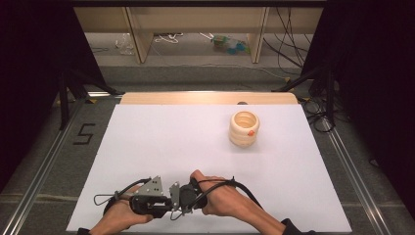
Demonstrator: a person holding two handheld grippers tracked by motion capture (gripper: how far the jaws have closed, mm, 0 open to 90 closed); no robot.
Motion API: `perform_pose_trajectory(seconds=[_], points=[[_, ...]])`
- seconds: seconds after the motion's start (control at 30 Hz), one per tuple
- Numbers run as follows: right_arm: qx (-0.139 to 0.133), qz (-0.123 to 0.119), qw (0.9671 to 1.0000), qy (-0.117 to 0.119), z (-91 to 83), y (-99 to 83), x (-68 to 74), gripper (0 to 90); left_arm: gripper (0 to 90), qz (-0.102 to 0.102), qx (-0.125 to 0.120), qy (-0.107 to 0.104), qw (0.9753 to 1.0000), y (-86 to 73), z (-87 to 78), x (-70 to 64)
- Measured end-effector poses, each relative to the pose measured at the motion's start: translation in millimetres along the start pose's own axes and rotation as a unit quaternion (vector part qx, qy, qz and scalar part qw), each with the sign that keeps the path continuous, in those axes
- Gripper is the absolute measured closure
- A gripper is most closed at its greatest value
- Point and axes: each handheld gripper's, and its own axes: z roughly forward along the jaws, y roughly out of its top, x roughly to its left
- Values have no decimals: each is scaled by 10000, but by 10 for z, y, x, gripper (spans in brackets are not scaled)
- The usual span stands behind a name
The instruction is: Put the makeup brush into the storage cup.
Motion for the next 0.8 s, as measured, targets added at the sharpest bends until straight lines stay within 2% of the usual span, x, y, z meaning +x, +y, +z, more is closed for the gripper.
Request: perform_pose_trajectory(seconds=[0.2,0.33,0.43,0.53,0.57,0.8], points=[[10,28,10000,-8,3,6,11,841,816,-53,-42,-38,10000,3,4,-12],[4,-17,10000,9,10,4,7,841,822,-4,-7,7,10000,6,-5,-8],[18,-21,10000,2,10,4,7,840,829,-72,-74,-40,9999,10,-7,-15],[8,-54,10000,3,13,7,6,840,831,-46,-54,-51,10000,9,-10,-22],[9,-62,10000,7,14,8,8,840,831,61,-52,-52,10000,13,-10,-11],[17,-36,10000,-4,21,13,14,840,833,-6,-12,-2,10000,9,-7,-24]])
